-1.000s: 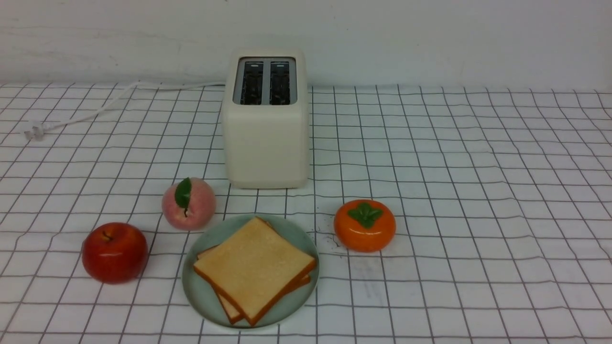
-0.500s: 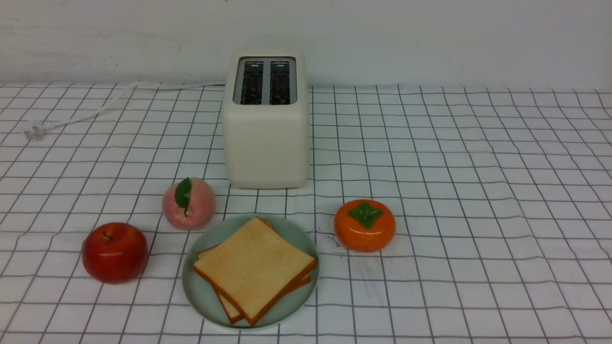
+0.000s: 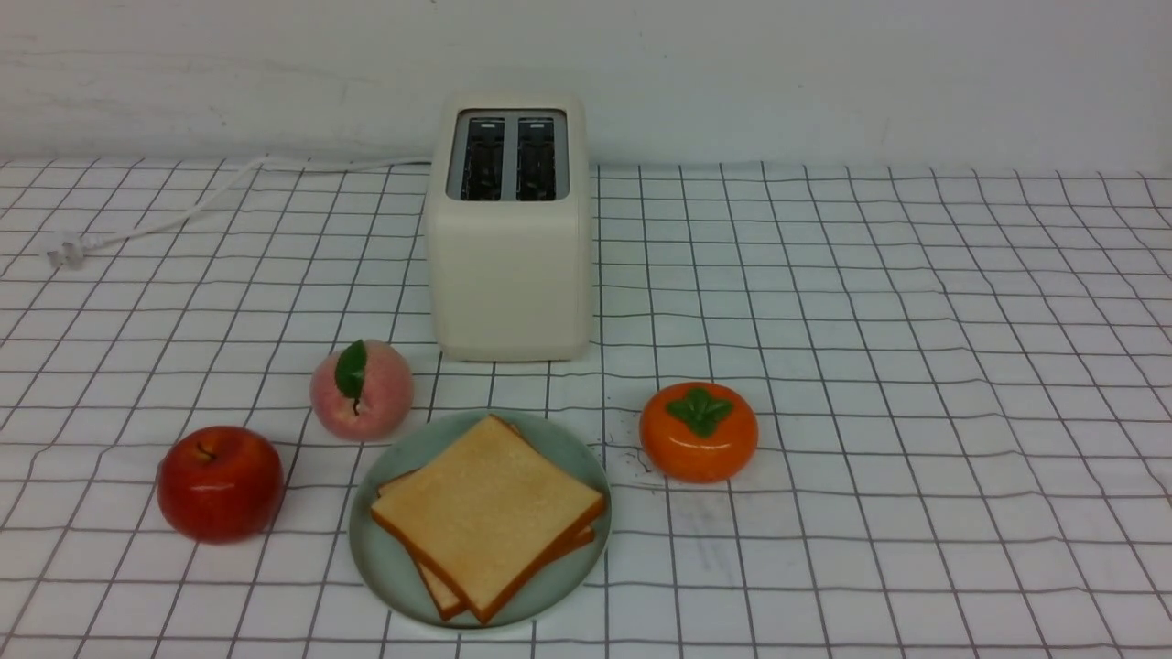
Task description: Take toasted bread from bread machine on white checkered table place on plate.
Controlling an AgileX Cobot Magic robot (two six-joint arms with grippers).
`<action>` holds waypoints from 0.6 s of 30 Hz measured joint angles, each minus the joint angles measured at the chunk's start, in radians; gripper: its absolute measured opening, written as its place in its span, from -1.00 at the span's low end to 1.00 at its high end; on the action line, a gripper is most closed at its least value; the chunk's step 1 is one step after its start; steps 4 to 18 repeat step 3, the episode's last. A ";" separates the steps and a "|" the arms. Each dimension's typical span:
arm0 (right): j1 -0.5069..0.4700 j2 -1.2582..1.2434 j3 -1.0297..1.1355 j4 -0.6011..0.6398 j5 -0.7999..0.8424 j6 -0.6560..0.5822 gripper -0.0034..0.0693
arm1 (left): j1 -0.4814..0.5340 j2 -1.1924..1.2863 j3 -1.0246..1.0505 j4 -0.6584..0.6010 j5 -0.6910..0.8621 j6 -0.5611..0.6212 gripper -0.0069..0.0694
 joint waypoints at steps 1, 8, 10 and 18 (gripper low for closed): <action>0.000 0.000 0.000 0.000 0.000 0.000 -0.87 | 0.000 0.000 0.000 0.000 0.000 0.000 -0.85; 0.000 0.000 0.000 0.000 0.000 0.000 -0.87 | 0.000 0.000 0.000 0.000 0.000 0.000 -0.85; 0.000 0.000 0.000 0.000 0.000 0.000 -0.87 | 0.000 0.000 0.000 0.000 0.000 0.000 -0.85; 0.000 0.000 0.000 0.000 0.000 0.000 -0.87 | 0.000 0.000 0.000 0.000 0.000 0.000 -0.85</action>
